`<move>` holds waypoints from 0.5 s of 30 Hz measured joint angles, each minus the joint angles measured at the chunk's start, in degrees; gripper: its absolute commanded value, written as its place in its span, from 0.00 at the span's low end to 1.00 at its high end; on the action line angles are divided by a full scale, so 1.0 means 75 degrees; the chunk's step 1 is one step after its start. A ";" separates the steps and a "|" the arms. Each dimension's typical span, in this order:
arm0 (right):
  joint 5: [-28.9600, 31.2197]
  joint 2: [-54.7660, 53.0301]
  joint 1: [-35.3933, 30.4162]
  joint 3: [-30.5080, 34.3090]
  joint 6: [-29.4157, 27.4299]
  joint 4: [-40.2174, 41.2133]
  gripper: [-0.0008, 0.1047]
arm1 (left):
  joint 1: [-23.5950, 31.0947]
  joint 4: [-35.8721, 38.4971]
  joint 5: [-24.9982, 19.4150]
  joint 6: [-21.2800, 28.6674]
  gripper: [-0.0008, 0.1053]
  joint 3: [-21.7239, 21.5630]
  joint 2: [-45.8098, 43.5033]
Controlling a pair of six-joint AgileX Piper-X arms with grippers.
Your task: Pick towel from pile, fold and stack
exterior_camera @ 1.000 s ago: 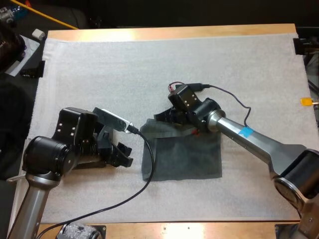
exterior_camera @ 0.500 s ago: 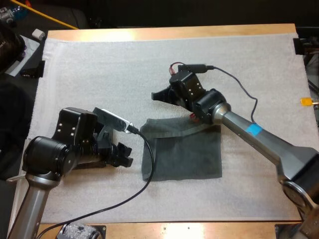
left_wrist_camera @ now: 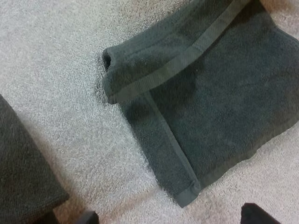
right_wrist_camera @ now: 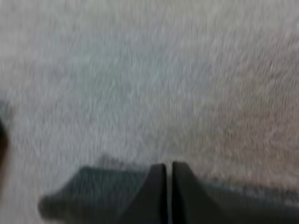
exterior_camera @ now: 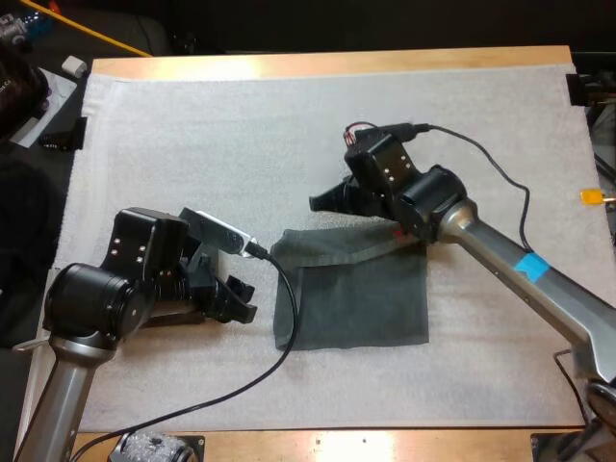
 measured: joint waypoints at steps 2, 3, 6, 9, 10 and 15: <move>-0.0217 -0.0056 0.0029 -0.0011 -0.0142 0.0447 0.01 | 0.0000 0.0000 0.0000 0.0000 0.56 0.0000 0.0000; -0.0290 -0.0062 0.0045 -0.0009 -0.0204 0.0645 0.01 | 0.0000 0.0000 0.0000 0.0000 0.56 0.0000 0.0000; -0.0523 -0.0061 0.0181 -0.0009 -0.0415 0.1257 0.01 | 0.0000 0.0008 0.0000 0.0000 0.56 0.0000 0.0000; -0.0727 -0.0061 0.0377 0.0070 -0.0603 0.1701 0.01 | 0.0000 0.0015 0.0000 0.0000 0.56 0.0000 0.0000; -0.0798 -0.0048 0.0442 0.0123 -0.0643 0.1784 0.01 | 0.0000 0.0015 0.0000 0.0000 0.56 0.0000 0.0000; -0.1044 0.0184 0.0707 0.0493 -0.0681 0.1863 0.01 | 0.0000 0.0025 0.0000 0.0000 0.56 0.0000 0.0000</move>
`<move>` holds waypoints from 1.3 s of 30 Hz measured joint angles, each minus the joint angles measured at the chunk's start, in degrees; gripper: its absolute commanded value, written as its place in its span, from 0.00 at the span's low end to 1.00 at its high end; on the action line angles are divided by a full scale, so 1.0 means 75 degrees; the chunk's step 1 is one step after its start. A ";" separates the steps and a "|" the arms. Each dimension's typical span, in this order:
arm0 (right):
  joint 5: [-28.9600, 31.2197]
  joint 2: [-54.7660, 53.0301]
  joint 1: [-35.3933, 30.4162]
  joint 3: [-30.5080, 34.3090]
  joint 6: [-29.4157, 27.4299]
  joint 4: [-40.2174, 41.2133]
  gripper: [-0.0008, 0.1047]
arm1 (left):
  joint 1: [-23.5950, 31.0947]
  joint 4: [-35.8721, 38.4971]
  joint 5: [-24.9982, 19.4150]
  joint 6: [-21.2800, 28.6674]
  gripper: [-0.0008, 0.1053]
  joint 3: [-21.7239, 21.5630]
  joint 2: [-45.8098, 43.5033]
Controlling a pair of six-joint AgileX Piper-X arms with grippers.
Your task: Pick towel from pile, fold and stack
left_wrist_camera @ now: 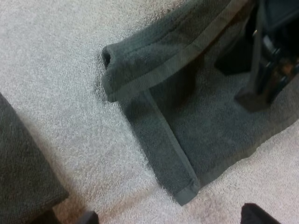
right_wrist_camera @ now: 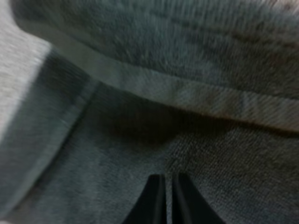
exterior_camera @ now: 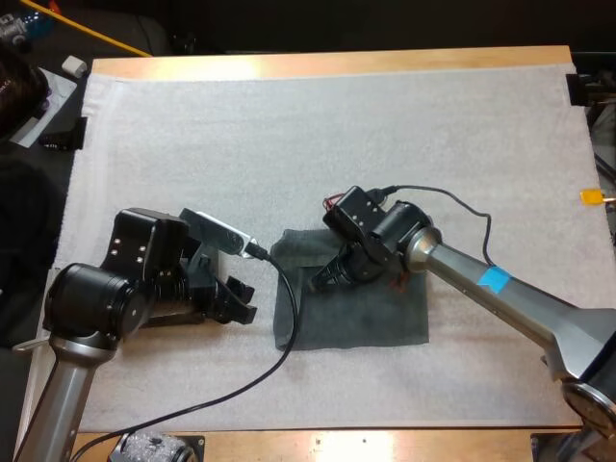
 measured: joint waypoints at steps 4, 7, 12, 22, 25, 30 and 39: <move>-0.0043 0.0296 0.0077 0.0168 0.0000 -0.0155 0.01 | 0.0000 0.0021 0.0000 -0.0003 0.56 0.0000 0.0000; -0.0049 0.0394 0.0077 0.0054 0.0015 -0.0402 0.01 | 0.0000 0.0021 0.0000 -0.0008 0.56 0.0000 0.0000; -0.0049 0.0841 0.0077 0.0014 0.0039 -0.0601 0.01 | 0.0000 0.0021 0.0000 -0.0008 0.56 0.0000 0.0000; 0.0166 0.1383 0.0077 -0.0149 0.0305 -0.0973 0.01 | 0.0000 0.0021 0.0053 -0.0064 0.56 0.0000 0.0000; 0.0335 0.1481 0.0059 -0.0180 0.0462 -0.1102 0.01 | 0.0000 0.0021 0.0065 -0.0064 0.56 0.0000 0.0000; 0.0455 0.1647 0.0035 -0.0253 0.0616 -0.1350 0.01 | 0.0000 0.0021 0.0090 -0.0064 0.56 0.0000 0.0000; 0.0956 0.2012 -0.0019 -0.0398 0.1571 -0.2762 0.01 | 0.0000 0.0021 0.0098 -0.0073 0.56 0.0000 0.0000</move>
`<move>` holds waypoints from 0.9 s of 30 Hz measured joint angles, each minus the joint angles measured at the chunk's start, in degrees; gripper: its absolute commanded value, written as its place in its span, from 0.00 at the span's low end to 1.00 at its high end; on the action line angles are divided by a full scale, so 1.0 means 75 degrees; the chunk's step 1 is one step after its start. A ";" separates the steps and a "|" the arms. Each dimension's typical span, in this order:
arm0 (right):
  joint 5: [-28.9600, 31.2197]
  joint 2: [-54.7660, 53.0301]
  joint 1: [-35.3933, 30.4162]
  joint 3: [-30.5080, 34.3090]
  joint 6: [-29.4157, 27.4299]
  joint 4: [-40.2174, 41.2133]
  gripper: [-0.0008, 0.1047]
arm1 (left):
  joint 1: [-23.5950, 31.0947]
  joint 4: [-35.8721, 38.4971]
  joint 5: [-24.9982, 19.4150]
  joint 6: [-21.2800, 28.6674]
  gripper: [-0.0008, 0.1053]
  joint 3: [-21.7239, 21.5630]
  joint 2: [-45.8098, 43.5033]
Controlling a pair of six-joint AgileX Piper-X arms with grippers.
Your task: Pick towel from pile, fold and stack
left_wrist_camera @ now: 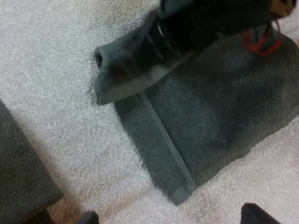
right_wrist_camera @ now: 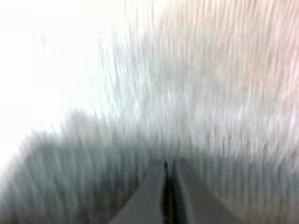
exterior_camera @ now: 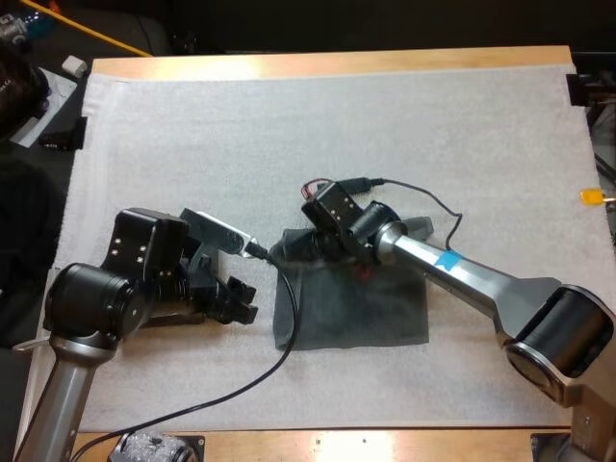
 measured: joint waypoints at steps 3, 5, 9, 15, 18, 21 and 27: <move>0.0301 0.0033 -0.0118 -0.0165 0.0330 -0.0611 0.01 | 0.0000 0.0000 0.0000 0.0000 0.56 0.0000 0.0000; 0.0479 0.0043 -0.0226 -0.0344 0.0442 -0.0927 0.01 | 0.0000 0.0000 0.0000 0.0000 0.56 0.0000 0.0000; 0.0878 0.0054 -0.0442 -0.0875 0.0470 -0.1195 0.01 | 0.0000 0.0044 0.0000 0.0000 0.56 0.0000 0.0000; 0.1027 -0.0024 -0.0597 -0.1277 0.0384 -0.1276 0.01 | 0.0000 0.0087 0.0000 0.0000 0.56 0.0000 0.0000; 0.0936 -0.0095 -0.0599 -0.1277 0.0335 -0.1147 0.01 | 0.0000 0.0087 0.0011 0.0000 0.56 0.0000 0.0000; 0.0851 -0.0392 -0.0599 -0.1253 0.0082 -0.0728 0.01 | 0.0000 0.0087 0.0011 0.0000 0.56 0.0000 0.0000; 0.0654 -0.1216 -0.0586 -0.1256 -0.0593 0.0698 0.01 | 0.0000 0.0087 0.0011 0.0000 0.56 0.0000 0.0000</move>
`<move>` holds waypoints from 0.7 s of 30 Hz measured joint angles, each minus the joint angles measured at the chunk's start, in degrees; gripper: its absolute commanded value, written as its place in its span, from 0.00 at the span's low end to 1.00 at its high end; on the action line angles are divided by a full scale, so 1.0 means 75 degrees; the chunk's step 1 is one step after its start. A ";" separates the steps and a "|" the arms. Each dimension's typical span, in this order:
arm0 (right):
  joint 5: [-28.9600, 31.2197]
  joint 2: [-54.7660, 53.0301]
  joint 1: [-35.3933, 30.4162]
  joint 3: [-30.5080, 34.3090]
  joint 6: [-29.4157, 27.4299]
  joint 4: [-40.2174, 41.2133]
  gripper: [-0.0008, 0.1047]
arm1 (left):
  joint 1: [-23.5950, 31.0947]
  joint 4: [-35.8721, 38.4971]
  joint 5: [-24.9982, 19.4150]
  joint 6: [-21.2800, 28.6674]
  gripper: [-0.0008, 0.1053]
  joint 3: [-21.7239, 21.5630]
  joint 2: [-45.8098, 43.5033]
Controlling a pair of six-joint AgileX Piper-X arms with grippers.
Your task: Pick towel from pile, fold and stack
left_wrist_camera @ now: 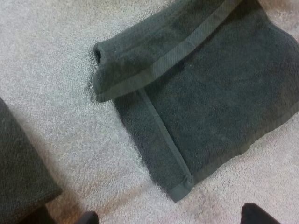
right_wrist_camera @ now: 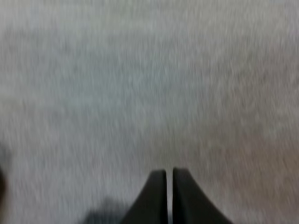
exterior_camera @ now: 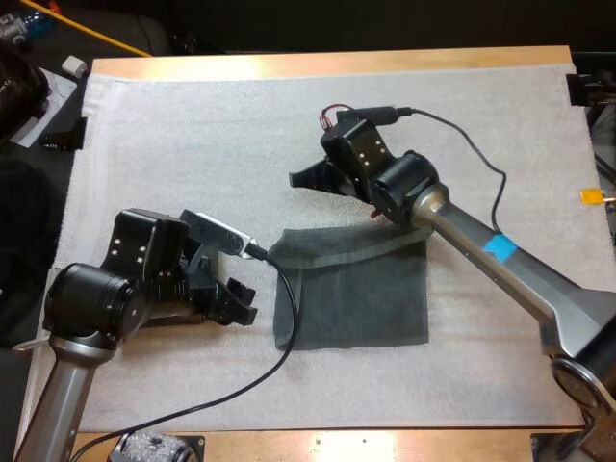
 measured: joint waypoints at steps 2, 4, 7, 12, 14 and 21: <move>-0.0123 -0.0152 0.0026 0.0000 -0.0152 0.0446 0.01 | 0.0000 0.0000 0.0000 0.0000 0.56 0.0000 0.0000; -0.0226 -0.0240 0.0059 0.0015 -0.0241 0.0860 0.01 | 0.0000 0.0000 0.0000 0.0000 0.56 0.0000 0.0000; -0.0568 -0.0259 0.0228 0.0054 -0.0347 0.1363 0.01 | 0.0000 0.0000 0.0007 0.0000 0.56 0.0000 0.0000; -0.0907 -0.0095 0.0453 0.0137 -0.0442 0.1582 0.01 | 0.0000 0.0010 0.0019 0.0000 0.56 0.0000 0.0000; -0.0944 -0.0094 0.0498 0.0098 -0.0533 0.1908 0.01 | 0.0000 0.0048 0.0019 0.0000 0.56 0.0000 0.0000; -0.1141 -0.0031 0.0778 0.0235 -0.0621 0.2257 0.01 | 0.0000 0.0086 0.0019 0.0000 0.56 0.0000 0.0000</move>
